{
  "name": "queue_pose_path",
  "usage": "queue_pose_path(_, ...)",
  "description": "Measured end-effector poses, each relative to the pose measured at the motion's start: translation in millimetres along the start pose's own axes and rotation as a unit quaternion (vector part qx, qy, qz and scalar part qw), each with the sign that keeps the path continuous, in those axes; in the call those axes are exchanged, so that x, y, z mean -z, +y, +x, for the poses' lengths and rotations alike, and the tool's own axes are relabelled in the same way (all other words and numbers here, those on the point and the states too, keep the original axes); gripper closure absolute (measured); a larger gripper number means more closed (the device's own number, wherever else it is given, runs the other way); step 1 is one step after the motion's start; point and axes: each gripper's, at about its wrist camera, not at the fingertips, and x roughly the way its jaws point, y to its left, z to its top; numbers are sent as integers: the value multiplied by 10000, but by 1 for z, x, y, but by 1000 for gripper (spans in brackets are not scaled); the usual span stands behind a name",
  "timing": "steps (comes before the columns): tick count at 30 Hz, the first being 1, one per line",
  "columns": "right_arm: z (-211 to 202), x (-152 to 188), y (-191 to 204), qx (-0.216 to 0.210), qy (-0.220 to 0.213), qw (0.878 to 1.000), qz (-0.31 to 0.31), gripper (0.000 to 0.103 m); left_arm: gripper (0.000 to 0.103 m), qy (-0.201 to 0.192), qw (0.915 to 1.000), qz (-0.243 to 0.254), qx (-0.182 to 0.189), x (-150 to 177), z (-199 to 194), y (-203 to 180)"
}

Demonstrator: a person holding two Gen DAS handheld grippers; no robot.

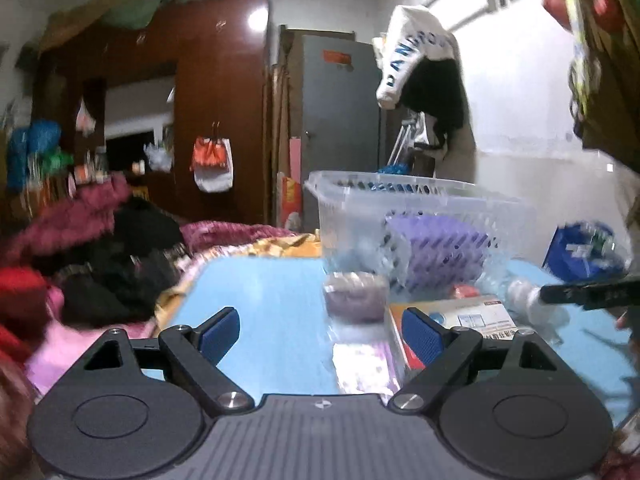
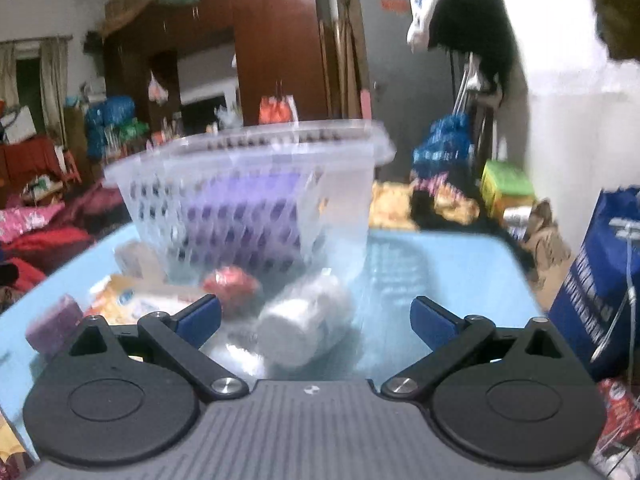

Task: Organize objects
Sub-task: 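Grasp a small wrapped box with the left gripper while the right grasps a white roll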

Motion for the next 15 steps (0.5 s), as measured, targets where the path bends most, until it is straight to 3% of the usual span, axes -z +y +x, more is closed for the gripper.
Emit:
queue_pose_path(3,15,-1,3,-96,187,9998,43,6,13,39,9998,-148,102,24,3,-1)
queue_pose_path(8,28,1,7,93,276,9996,-25,16,14,219,9996,-60,155,41,12,-3)
queue_pose_path(12,30,13,0,105,434,9990,13,31,17,205,9997,118,113,48,11,-8)
queue_pose_path(15,29,16,0,102,476,9988,9,36,37,236,9995,152,156,53,10,-10)
